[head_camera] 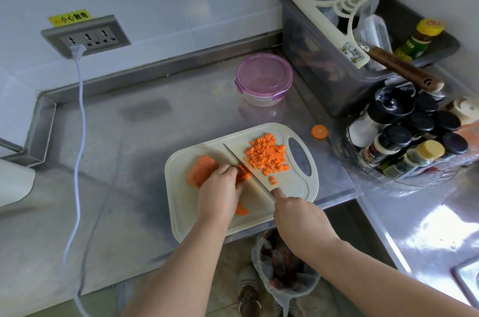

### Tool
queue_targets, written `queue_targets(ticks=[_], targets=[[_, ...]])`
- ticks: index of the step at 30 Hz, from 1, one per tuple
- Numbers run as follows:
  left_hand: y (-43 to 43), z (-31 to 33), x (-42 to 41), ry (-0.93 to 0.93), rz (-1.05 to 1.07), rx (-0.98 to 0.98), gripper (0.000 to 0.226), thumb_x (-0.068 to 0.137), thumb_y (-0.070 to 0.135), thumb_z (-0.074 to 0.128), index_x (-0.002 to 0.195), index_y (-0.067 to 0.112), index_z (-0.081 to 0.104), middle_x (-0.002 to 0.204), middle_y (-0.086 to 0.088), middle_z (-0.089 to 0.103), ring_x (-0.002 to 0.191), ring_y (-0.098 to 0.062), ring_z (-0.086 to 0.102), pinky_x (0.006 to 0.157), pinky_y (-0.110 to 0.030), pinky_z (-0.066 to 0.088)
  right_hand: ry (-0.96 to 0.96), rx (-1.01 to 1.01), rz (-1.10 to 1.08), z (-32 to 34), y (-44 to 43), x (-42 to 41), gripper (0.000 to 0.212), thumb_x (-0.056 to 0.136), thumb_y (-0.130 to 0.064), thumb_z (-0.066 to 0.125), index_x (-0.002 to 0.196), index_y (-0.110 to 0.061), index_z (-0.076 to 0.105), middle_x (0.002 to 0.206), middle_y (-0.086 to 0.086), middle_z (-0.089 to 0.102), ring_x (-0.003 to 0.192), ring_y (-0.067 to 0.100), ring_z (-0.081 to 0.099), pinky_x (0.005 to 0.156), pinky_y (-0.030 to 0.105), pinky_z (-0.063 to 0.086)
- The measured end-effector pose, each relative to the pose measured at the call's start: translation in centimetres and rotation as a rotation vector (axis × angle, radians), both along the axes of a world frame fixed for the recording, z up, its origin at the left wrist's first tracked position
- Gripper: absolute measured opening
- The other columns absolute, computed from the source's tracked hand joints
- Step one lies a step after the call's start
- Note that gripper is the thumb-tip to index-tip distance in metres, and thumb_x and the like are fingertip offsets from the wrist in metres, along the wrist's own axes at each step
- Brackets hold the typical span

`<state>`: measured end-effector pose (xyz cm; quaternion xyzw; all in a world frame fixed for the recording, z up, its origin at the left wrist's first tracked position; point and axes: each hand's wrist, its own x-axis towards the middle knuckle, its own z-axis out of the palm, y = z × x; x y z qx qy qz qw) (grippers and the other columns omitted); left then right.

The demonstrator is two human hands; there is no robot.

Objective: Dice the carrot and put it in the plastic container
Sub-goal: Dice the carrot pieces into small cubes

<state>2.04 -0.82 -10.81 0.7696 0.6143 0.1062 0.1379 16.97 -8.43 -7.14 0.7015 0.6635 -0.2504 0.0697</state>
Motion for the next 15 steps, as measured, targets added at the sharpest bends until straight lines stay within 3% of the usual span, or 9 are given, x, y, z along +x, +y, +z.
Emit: queue_targets(ticks=[12,15], targets=[[-0.1,-0.5,0.1,-0.028,-0.004,0.011,0.011,0.086,0.020,0.064,0.094,0.013,0.067,0.099,0.002,0.065,0.086,-0.021,0.064,0.058,-0.027,0.039,0.014,-0.115,-0.039,-0.3,0.8,-0.4,0.052,0.094,-0.004,0.040,0.142,-0.015,0.025,0.082,0.002,0.052,0.072,0.023,0.056,0.058,0.034,0.044],[-0.1,-0.6,0.1,-0.059,0.005,0.033,0.011,0.082,0.020,0.070,0.091,0.015,0.069,0.093,0.003,0.067,0.081,-0.018,0.066,0.054,-0.022,0.037,0.110,-0.125,-0.123,-0.1,1.4,0.0,0.041,0.098,-0.011,0.037,0.139,-0.017,0.032,0.094,0.004,0.061,0.083,0.025,0.064,0.071,0.039,0.056]])
